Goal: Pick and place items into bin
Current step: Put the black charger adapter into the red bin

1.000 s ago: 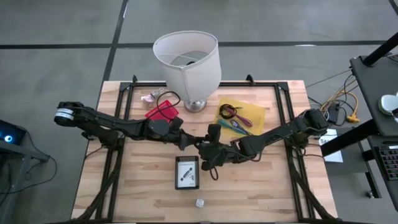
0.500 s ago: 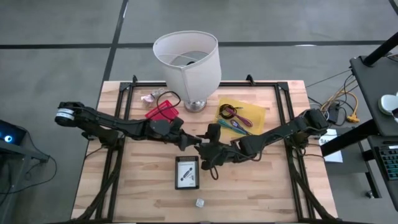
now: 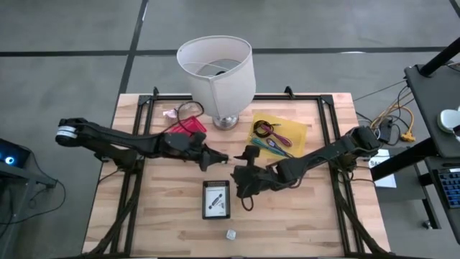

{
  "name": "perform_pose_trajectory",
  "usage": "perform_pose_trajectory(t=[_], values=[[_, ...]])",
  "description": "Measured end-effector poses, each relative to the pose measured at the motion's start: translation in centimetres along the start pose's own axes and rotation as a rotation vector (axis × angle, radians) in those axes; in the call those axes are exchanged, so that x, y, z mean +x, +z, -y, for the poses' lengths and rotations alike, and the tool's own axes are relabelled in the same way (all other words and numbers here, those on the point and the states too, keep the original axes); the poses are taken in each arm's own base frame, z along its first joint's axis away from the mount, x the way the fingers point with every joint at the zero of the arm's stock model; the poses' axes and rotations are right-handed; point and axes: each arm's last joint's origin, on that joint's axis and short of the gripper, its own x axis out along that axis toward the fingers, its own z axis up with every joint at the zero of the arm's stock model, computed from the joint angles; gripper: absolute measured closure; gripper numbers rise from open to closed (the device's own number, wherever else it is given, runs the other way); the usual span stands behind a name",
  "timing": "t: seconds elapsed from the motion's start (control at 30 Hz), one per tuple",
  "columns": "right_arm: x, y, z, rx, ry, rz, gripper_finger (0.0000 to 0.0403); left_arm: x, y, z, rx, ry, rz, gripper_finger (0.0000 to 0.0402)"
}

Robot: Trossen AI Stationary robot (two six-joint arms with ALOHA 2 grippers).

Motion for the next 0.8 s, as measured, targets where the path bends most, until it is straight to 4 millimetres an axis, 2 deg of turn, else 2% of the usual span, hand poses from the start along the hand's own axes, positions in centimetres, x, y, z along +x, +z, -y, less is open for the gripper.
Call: perform_pose_trajectory(t=[0.17,0.43,0.6,0.8], values=[[-0.1,-1.0,-0.1,0.045,-0.001,-0.081,0.0106,-2.0,0.0,-0.6,0.028,0.104,-0.066,0.0270],[-0.1,-1.3,-0.1,0.082,-0.005,-0.094,0.0119,-5.2,-0.5,-1.9,0.052,0.297,-0.170,0.0270],[0.0,-1.4,-0.1,0.077,-0.005,-0.097,0.0125,-6.6,-1.2,-3.2,0.069,0.447,-0.255,0.0270],[0.0,-1.5,-0.1,0.072,-0.006,-0.105,0.0129,-8.1,-1.3,-4.3,0.101,0.617,-0.268,0.0270]])
